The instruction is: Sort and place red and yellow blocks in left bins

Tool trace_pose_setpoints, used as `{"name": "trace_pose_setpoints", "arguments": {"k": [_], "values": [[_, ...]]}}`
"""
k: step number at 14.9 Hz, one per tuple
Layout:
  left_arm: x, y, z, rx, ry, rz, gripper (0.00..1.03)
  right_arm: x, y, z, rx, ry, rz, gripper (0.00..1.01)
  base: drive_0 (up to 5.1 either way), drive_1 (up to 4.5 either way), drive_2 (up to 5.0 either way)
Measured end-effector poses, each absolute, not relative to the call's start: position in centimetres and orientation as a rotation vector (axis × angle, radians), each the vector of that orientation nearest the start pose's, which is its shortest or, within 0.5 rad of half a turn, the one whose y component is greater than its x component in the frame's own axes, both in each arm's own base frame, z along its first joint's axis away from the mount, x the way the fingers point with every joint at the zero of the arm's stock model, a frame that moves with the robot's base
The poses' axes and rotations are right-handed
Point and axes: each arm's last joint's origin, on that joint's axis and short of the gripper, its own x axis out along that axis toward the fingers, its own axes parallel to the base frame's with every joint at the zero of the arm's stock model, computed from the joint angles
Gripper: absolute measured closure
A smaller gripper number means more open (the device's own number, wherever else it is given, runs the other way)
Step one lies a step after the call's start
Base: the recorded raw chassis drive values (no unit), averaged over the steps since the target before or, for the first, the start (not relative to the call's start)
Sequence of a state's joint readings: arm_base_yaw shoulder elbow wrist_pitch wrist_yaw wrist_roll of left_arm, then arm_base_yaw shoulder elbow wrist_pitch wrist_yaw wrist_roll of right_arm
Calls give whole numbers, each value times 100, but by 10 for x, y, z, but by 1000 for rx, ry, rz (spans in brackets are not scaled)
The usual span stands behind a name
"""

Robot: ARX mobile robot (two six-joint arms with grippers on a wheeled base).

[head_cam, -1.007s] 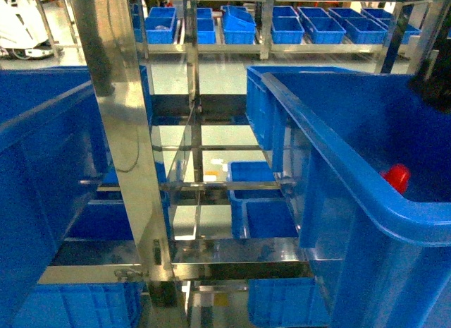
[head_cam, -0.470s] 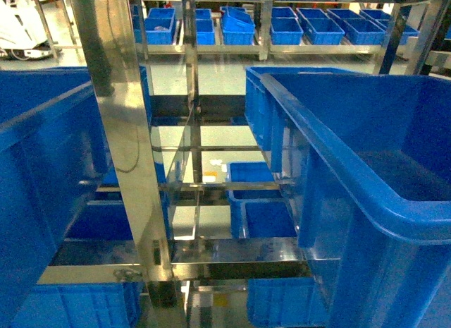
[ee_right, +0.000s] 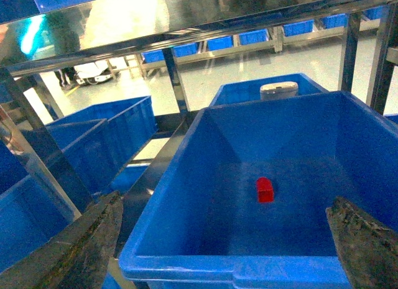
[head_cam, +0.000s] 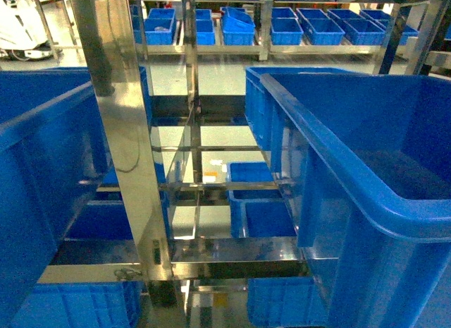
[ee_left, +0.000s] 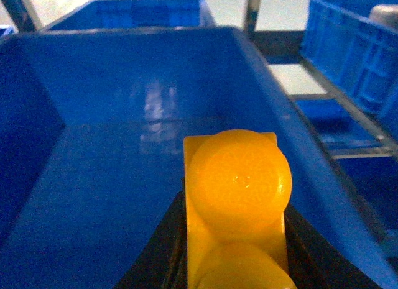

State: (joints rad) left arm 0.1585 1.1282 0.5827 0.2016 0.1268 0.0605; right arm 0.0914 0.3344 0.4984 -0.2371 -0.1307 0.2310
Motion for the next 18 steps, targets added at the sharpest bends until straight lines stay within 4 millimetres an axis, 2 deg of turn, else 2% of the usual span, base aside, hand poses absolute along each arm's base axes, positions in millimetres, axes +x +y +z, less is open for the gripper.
{"name": "trace_pose_setpoints", "arguments": {"k": [4,7,8,9,10,11,12,13,14,16,17,18], "values": [[303,69,194,175,422,120,75,98,13,282,232,99,212,3,0,0,0],[358,66,151,317,501,69,75,98,13,282,231,98,212,3,0,0,0],[361,67,148,316,518,65,75,98,13,282,231,98,212,3,0,0,0],[362,66,146,314,527,56,75,98,13,282,232,99,212,3,0,0,0],[359,62,152,298,531,20,74,98,13,282,231,100,211,3,0,0,0],[349,57,185,274,444,-17,75,98,13,282,231,100,212,3,0,0,0],[335,54,210,248,380,-44,68,98,13,282,231,101,212,3,0,0,0],[315,49,223,208,354,-73,50,98,13,282,231,100,212,3,0,0,0],[301,46,221,175,377,-90,37,98,13,282,231,101,212,3,0,0,0],[284,42,229,136,357,-96,12,98,13,282,231,101,212,3,0,0,0],[280,43,238,135,321,-88,3,98,13,282,232,100,212,3,0,0,0],[275,45,241,110,338,-88,6,98,13,282,231,100,212,3,0,0,0]]}}
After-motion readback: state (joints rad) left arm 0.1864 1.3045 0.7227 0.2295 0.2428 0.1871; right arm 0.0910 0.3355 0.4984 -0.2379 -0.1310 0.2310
